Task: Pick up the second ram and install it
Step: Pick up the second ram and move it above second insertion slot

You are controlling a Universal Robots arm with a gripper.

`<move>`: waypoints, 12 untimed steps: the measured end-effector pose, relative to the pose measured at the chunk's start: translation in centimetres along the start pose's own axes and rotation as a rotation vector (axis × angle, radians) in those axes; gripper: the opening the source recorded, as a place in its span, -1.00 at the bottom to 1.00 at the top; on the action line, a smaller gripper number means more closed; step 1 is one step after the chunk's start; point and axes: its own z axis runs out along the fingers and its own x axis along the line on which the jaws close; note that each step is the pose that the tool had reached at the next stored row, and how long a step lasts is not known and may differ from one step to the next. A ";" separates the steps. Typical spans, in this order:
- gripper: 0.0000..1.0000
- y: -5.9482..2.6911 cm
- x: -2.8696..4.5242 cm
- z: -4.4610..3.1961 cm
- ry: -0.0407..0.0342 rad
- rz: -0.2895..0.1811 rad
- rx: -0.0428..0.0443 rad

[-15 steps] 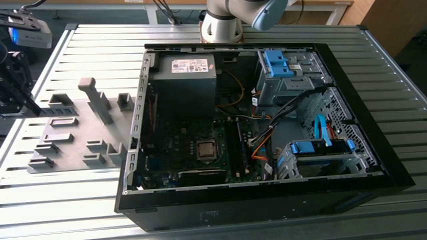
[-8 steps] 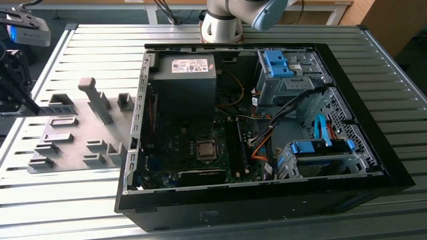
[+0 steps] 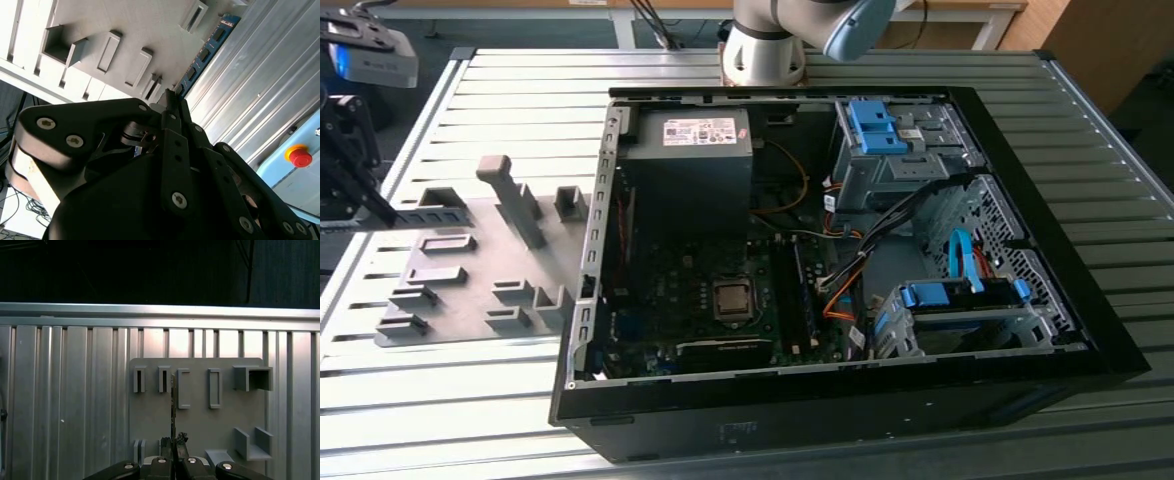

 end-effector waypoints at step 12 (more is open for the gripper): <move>-0.72 0.01 -0.02 -0.73 0.0000 0.000 0.0000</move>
